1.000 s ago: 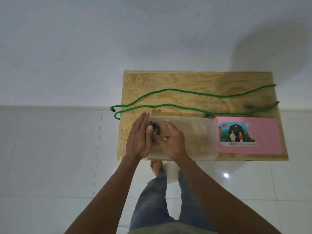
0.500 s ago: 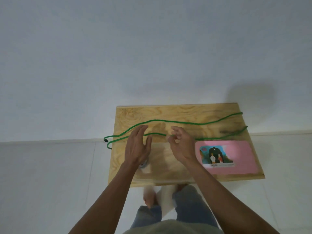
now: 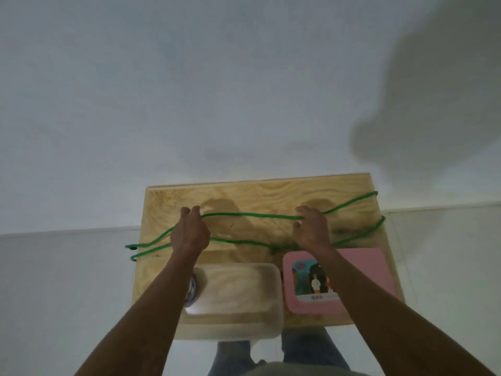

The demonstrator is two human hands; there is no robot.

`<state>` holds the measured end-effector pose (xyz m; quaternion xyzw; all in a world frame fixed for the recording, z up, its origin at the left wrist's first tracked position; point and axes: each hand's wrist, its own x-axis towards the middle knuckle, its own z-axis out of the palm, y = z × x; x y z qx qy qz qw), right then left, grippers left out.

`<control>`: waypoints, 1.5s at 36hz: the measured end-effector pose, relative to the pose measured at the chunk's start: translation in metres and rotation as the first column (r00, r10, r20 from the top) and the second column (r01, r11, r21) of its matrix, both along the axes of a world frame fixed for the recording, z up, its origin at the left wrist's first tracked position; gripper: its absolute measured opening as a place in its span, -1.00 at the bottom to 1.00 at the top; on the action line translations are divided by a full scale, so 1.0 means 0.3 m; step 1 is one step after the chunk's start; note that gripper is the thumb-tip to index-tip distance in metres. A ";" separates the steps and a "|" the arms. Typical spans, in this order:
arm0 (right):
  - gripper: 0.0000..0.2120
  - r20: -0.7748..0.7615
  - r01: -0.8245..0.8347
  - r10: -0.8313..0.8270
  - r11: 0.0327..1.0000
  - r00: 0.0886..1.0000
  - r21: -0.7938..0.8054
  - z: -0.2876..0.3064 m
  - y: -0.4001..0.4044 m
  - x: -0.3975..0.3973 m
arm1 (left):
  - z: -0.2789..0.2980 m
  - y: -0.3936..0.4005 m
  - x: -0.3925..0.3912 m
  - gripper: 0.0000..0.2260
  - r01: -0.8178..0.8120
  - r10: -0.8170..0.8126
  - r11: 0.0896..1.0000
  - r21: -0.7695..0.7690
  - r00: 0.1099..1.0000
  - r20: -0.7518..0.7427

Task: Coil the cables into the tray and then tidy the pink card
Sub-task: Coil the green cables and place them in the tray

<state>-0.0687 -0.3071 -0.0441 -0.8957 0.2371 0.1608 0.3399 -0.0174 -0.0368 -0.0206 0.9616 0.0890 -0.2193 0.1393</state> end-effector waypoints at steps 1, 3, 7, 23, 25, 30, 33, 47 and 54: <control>-0.57 -0.012 -0.013 0.013 1.000 1.000 0.010 -0.015 -0.010 0.010 | -0.012 -0.001 0.012 -0.54 -0.005 0.006 1.000 0.030 0.999 -0.036; -0.55 -0.014 -0.046 0.046 0.999 0.999 0.018 -0.046 -0.022 0.025 | -0.036 -0.006 0.032 -0.54 -0.010 0.018 0.998 0.069 0.994 -0.103; -0.62 -0.042 -0.077 0.076 0.997 0.996 -0.015 -0.088 -0.024 0.049 | -0.072 -0.004 0.054 -0.76 0.001 0.009 0.997 0.081 0.992 -0.128; -0.88 0.386 0.068 -0.032 0.995 0.922 -0.080 0.188 0.197 0.156 | 0.256 0.127 0.154 -0.73 -0.187 0.267 0.952 -0.240 0.893 0.363; -0.88 0.498 0.088 -0.054 0.995 0.865 -0.045 0.272 0.236 0.164 | 0.313 0.161 0.150 -0.73 -0.173 0.301 0.934 -0.311 0.852 0.429; -0.91 0.681 0.077 -0.071 0.997 0.728 0.023 0.485 0.346 0.175 | 0.457 0.207 0.121 -0.71 -0.125 0.392 0.879 -0.459 0.737 0.551; -0.91 0.731 0.091 -0.091 0.995 0.676 0.039 0.578 0.391 0.172 | 0.541 0.222 0.098 -0.70 -0.064 0.448 0.820 -0.568 0.690 0.569; -0.54 0.359 -0.362 0.280 0.913 0.891 0.187 0.613 0.503 -0.082 | 0.838 0.098 0.025 -0.75 -0.045 0.449 0.222 -0.974 0.891 0.061; -0.94 0.561 -0.251 0.038 0.918 0.827 0.308 0.680 0.462 -0.094 | 0.918 0.042 0.000 -0.66 -0.025 0.386 0.246 -0.969 0.919 0.074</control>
